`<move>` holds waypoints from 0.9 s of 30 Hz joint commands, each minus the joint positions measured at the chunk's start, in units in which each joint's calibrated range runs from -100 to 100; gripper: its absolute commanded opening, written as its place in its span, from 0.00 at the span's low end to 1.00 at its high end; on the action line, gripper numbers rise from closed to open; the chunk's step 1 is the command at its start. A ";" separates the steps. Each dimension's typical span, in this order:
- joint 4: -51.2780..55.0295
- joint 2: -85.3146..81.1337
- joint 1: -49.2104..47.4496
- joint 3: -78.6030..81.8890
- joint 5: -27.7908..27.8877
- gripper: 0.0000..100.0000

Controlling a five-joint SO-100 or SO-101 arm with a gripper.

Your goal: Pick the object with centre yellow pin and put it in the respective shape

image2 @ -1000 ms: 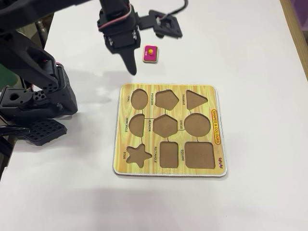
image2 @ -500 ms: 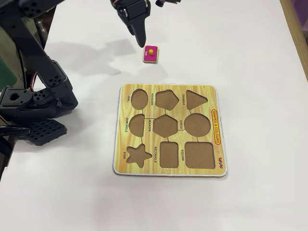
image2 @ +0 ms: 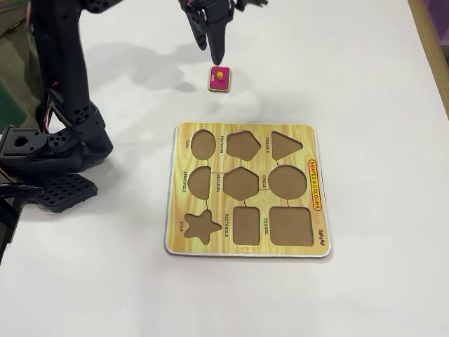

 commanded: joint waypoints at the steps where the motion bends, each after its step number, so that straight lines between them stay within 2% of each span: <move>1: -0.41 2.50 -0.64 -4.32 0.25 0.16; 8: -0.59 8.69 -0.73 -5.58 0.25 0.16; 18: -11.30 13.13 -1.81 -5.58 0.30 0.16; 27: -14.33 13.54 -1.81 -5.58 2.81 0.16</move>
